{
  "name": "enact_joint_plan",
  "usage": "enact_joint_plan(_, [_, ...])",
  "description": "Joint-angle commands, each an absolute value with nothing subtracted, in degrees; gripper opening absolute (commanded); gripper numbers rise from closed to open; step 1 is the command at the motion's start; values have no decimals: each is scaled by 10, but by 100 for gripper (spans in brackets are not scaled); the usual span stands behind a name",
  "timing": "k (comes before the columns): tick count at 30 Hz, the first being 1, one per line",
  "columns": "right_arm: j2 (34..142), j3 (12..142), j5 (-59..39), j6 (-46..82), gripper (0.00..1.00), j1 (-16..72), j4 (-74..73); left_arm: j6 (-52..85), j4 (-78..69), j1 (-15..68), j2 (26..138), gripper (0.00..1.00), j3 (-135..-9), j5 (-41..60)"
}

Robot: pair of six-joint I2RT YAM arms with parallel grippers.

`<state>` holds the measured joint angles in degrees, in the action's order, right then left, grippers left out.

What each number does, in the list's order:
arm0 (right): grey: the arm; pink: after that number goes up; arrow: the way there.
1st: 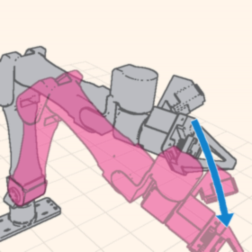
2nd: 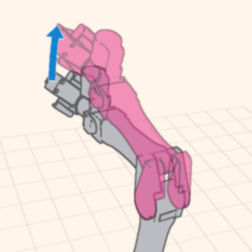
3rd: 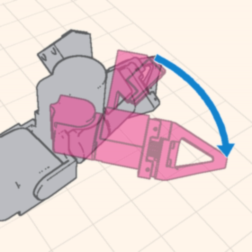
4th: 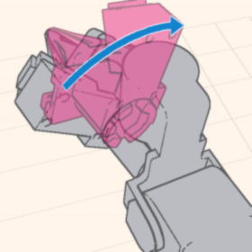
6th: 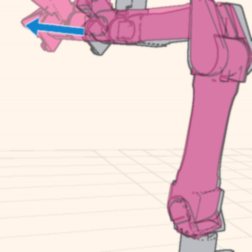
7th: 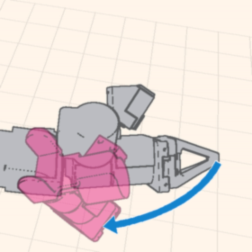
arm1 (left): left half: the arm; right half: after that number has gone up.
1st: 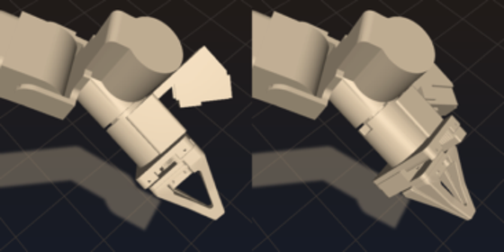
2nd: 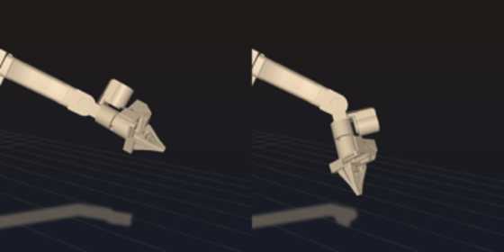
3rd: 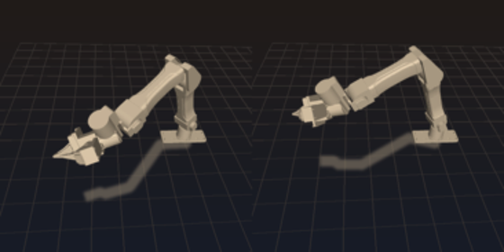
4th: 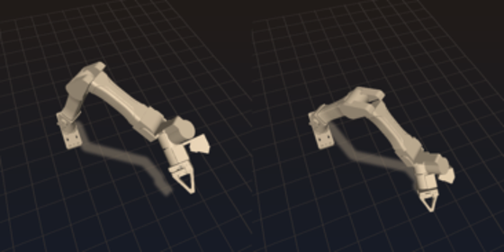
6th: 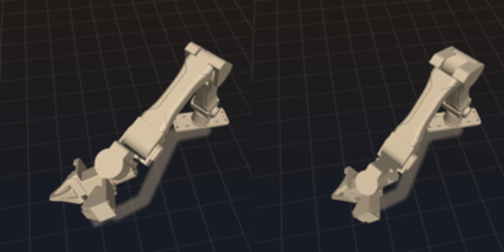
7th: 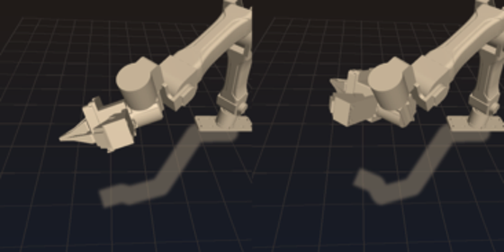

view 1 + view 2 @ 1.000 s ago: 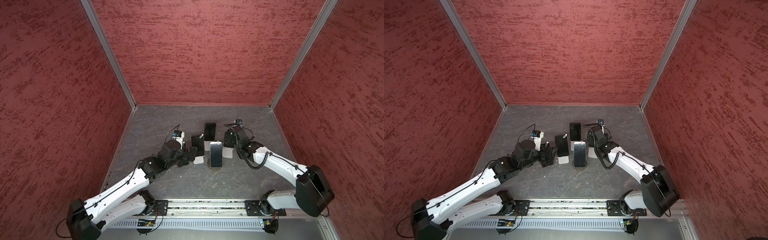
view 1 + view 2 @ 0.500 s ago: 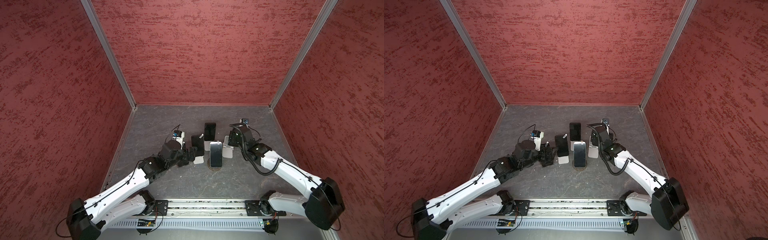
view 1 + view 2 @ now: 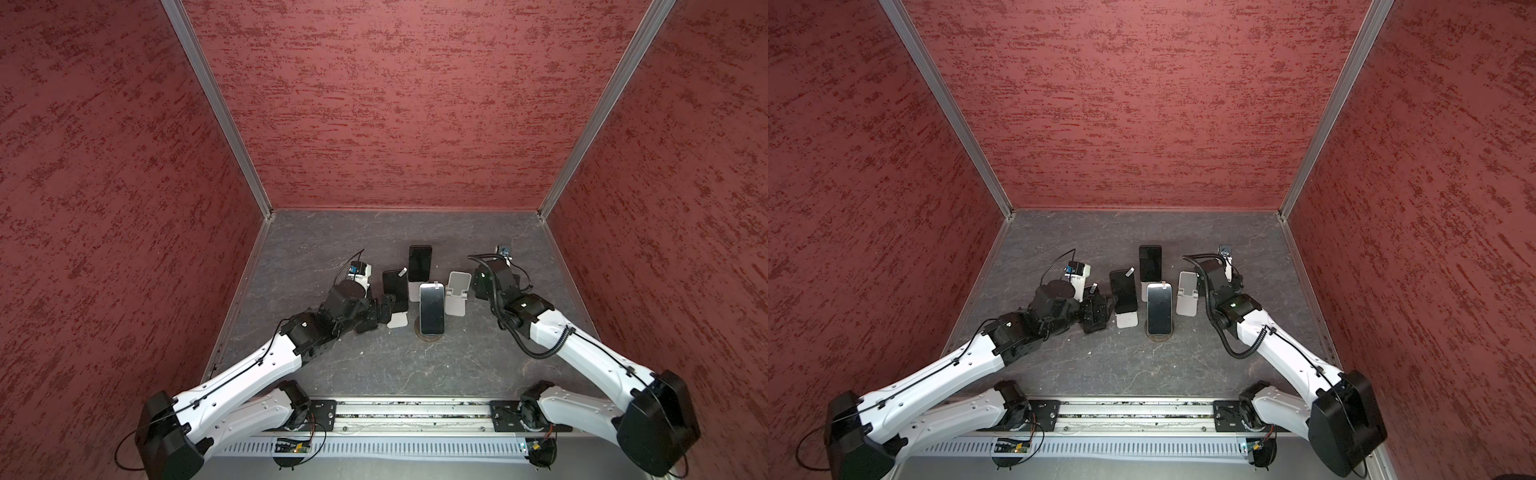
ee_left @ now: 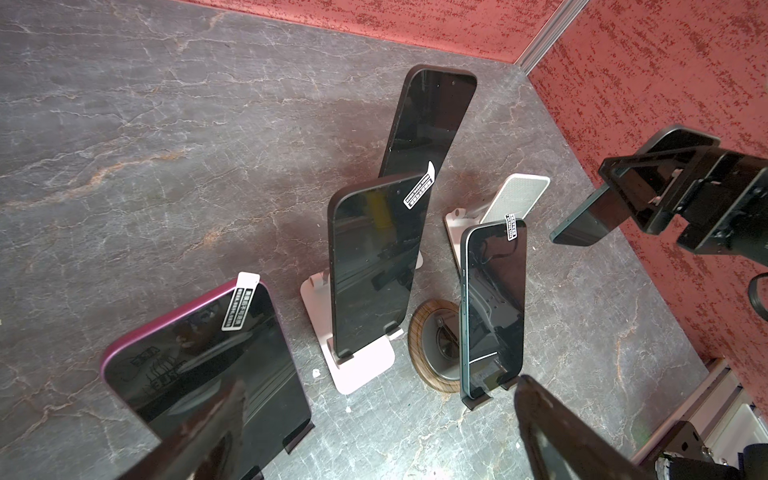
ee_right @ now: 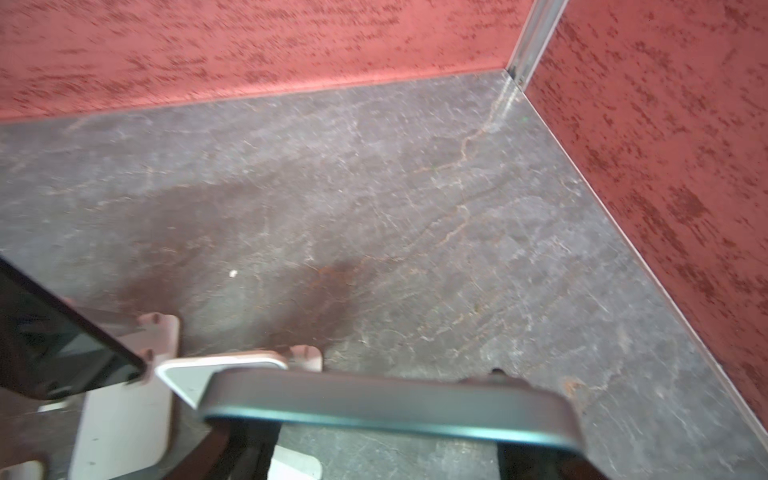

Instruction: Remove the phone from the phone stand

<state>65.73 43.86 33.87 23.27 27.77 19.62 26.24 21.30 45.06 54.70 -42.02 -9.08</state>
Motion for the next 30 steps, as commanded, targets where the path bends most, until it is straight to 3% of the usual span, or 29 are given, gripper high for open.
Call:
enact_joint_plan(1, [655,431,349,231,37,259,177,256,196,455,552,99,-439,-91])
enact_joint_plan(16, [733,405,260,206,36,205,114,253,197,460,558,100,-447,-98])
enact_joint_plan(30, [851,469,164,136,36,142,95,232,198,461,563,100,-462,-101])
